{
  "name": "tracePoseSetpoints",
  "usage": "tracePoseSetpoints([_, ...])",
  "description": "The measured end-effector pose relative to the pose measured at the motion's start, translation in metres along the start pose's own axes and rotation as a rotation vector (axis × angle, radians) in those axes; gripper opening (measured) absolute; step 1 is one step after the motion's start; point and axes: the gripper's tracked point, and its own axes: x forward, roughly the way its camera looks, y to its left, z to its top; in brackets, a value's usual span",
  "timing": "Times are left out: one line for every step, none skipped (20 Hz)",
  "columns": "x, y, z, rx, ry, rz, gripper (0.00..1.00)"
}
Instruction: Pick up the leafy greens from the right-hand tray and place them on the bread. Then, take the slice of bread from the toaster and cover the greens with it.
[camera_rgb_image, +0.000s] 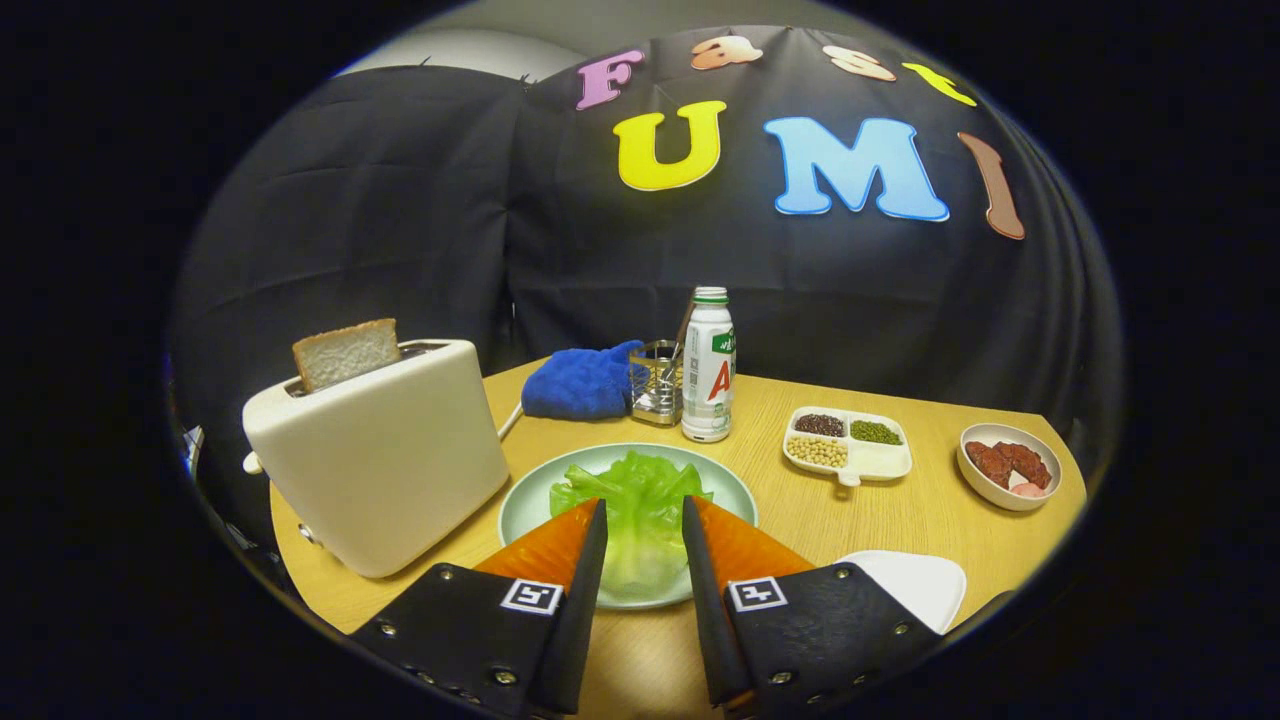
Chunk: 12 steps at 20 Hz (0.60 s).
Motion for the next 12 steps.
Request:
tracePoseSetpoints([-0.008,0.008,0.009,0.01,-0.028,0.012,0.46])
tracePoseSetpoints([-0.016,0.016,0.017,0.012,-0.062,0.02,0.46])
tracePoseSetpoints([-0.025,0.026,0.026,0.011,-0.092,0.024,0.46])
tracePoseSetpoints([-0.033,0.038,0.033,0.011,-0.121,0.04,0.46])
tracePoseSetpoints([-0.041,0.051,0.039,0.014,-0.138,0.048,0.46])
tracePoseSetpoints([-0.049,0.061,0.043,0.013,-0.15,0.053,0.46])
tracePoseSetpoints([-0.056,0.071,0.049,0.004,-0.165,0.056,0.46])
tracePoseSetpoints([-0.061,0.081,0.055,-0.015,-0.183,0.06,0.46])
tracePoseSetpoints([-0.066,0.089,0.062,-0.033,-0.197,0.059,0.46])
tracePoseSetpoints([-0.069,0.096,0.065,-0.048,-0.206,0.061,0.46])
tracePoseSetpoints([-0.07,0.104,0.069,-0.051,-0.217,0.066,0.46])
tracePoseSetpoints([-0.071,0.111,0.071,-0.047,-0.219,0.07,0.46])
